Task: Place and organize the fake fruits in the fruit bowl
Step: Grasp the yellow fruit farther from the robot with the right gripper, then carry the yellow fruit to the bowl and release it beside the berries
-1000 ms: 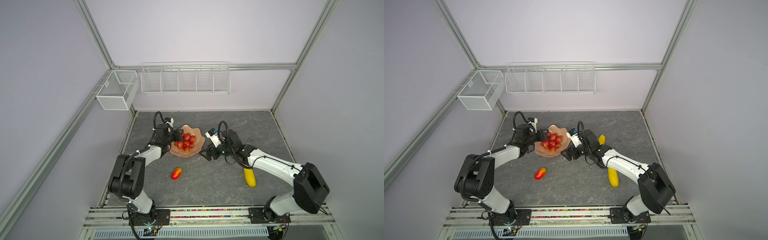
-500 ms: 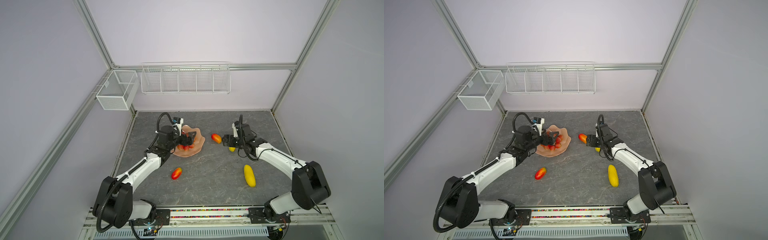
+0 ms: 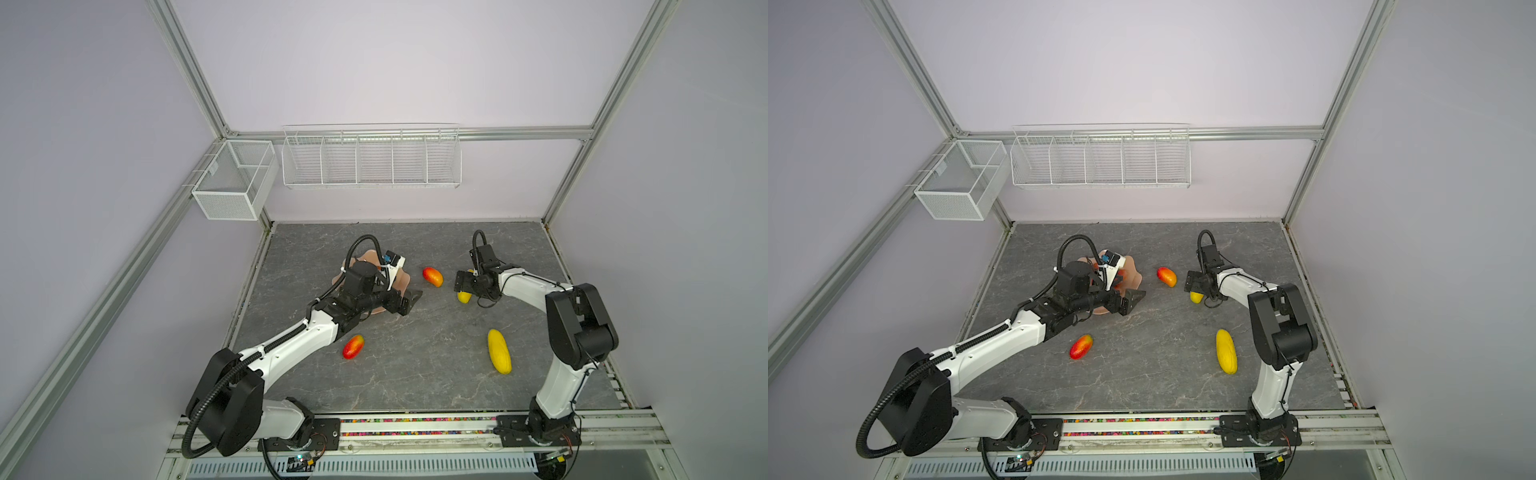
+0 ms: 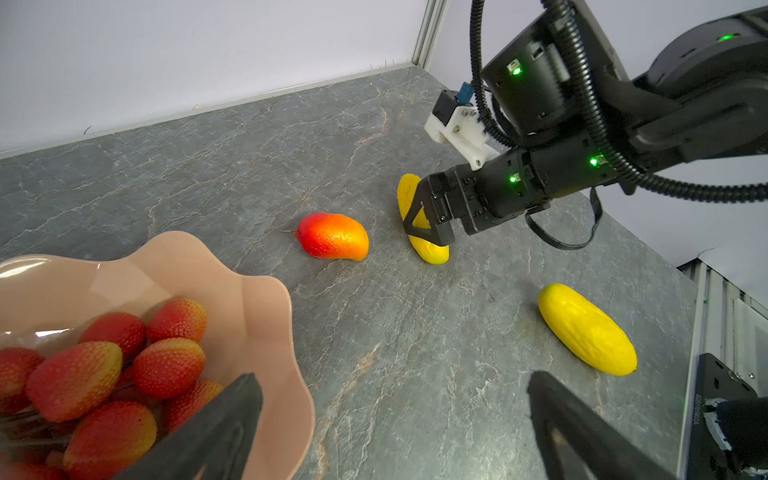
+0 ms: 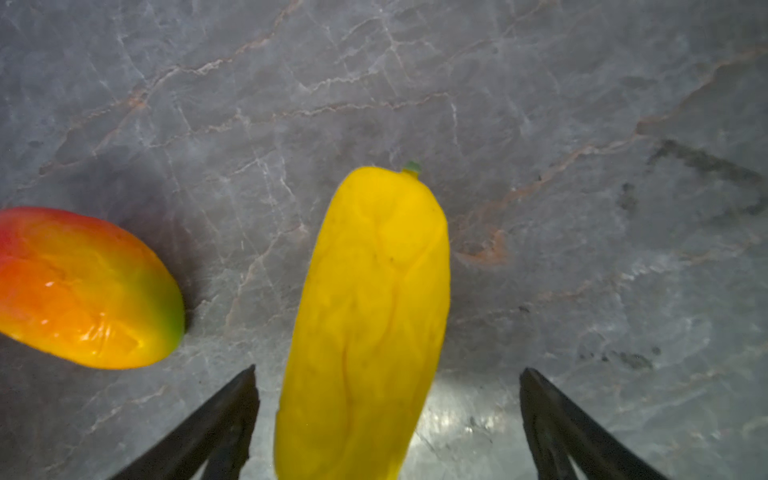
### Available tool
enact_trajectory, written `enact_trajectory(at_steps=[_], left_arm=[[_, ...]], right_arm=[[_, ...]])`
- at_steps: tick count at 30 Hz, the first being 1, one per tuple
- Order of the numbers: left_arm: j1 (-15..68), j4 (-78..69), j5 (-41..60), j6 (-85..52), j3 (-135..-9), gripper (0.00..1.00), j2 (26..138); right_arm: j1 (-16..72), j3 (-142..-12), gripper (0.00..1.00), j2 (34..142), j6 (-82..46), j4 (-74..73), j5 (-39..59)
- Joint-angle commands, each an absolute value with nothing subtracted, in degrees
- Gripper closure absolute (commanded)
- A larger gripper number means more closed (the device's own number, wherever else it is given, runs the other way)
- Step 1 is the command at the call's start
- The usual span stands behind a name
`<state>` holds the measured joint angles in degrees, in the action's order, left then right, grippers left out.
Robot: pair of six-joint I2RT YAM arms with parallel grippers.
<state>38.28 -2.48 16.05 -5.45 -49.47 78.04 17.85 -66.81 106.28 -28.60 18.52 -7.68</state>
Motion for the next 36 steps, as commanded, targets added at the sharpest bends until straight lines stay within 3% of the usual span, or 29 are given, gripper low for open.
enact_trajectory(at_steps=[1,3,6,11,18,25,36], left_arm=[[38.44,-2.93,15.81,-4.69,-48.97,0.01,78.33],[38.48,-2.81,15.11,-4.58,-48.51,0.01,77.69],[38.45,-2.90,13.66,-4.48,-47.82,0.01,76.90],[38.41,-4.12,11.41,-4.87,-46.67,0.01,75.68],[37.51,-4.08,3.74,-10.46,-46.35,0.01,73.19],[29.00,-1.62,5.82,-20.04,-46.69,0.01,72.97],[28.04,0.52,-0.33,-20.49,-44.34,0.00,70.15]], right_arm=[[17.53,-68.61,0.08,108.14,-28.83,17.76,-7.77],[17.40,-69.20,0.14,109.04,-28.76,17.76,-7.50],[17.25,-69.74,0.40,109.81,-28.74,18.00,-7.03],[17.18,-70.31,0.49,109.93,-28.05,18.80,-6.40],[22.71,-69.49,0.52,104.09,-18.83,14.92,-4.29],[32.32,-77.03,0.52,103.62,-13.16,15.76,-1.60],[36.13,-95.90,0.51,117.37,-15.19,15.47,6.78]])
